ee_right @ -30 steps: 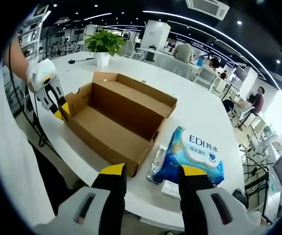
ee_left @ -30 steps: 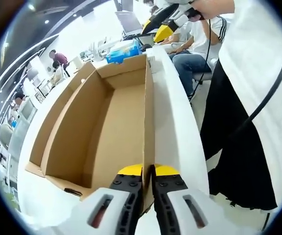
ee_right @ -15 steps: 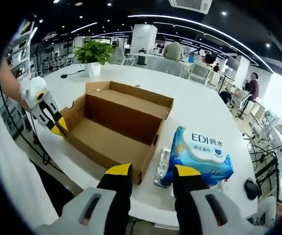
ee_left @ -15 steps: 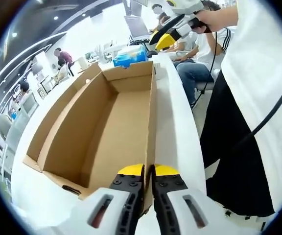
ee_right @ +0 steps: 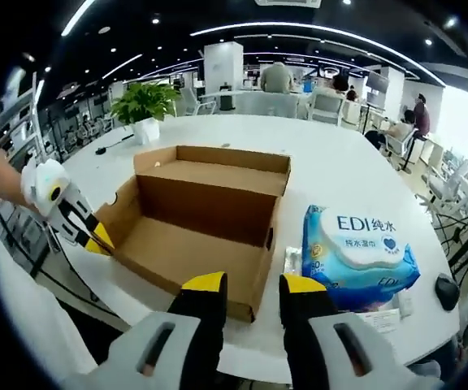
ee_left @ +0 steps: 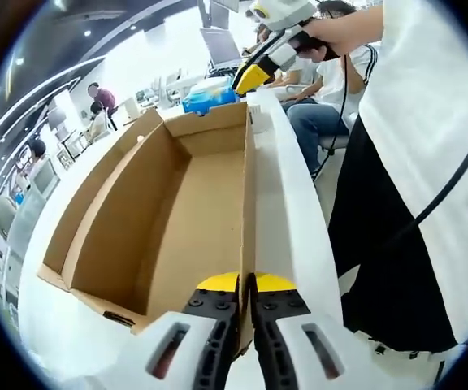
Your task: Operate the shoe box by opening the lid, removing the specified soft item, and placing it in the target area until the item is outside and the box remains undamaged.
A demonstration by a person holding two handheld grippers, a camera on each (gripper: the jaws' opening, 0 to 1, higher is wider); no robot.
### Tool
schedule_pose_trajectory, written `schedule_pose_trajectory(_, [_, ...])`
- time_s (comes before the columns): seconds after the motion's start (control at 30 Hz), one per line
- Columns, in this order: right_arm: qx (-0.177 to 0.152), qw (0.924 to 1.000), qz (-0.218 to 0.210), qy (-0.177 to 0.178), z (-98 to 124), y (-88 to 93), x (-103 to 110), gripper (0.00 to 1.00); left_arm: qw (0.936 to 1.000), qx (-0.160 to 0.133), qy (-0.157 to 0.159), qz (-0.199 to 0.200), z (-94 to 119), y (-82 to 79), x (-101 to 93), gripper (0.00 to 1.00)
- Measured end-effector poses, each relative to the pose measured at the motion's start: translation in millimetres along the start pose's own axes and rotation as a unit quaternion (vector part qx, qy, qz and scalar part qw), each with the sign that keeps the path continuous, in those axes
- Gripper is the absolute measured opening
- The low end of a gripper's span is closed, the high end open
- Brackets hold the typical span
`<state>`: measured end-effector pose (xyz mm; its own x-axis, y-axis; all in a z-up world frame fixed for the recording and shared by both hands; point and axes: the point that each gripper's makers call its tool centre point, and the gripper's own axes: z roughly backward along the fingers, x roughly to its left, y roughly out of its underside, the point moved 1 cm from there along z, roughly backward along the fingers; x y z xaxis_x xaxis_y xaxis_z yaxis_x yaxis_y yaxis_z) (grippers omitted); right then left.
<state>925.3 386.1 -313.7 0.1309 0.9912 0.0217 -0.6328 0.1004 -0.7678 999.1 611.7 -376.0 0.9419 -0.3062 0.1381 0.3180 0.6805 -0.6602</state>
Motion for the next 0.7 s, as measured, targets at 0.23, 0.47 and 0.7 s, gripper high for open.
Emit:
schedule_pose_trajectory(0.23, [0.016, 0.9997, -0.013, 0.008, -6.7, 7.8, -1.1, 0.22, 1.0, 0.002, 0.001, -0.003, 0.0, 1.1, -2.0, 0.04])
schedule_pose_trajectory(0.47, [0.025, 0.9995, -0.016, 0.012, -9.6, 13.5, 1.0, 0.21, 1.0, -0.001, -0.001, -0.003, 0.6, 1.4, -0.4, 0.04])
schedule_pose_trajectory(0.7, [0.044, 0.9989, -0.014, 0.009, -15.2, 18.6, -0.6, 0.21, 1.0, 0.0, -0.009, -0.003, -0.1, 2.9, -0.1, 0.04])
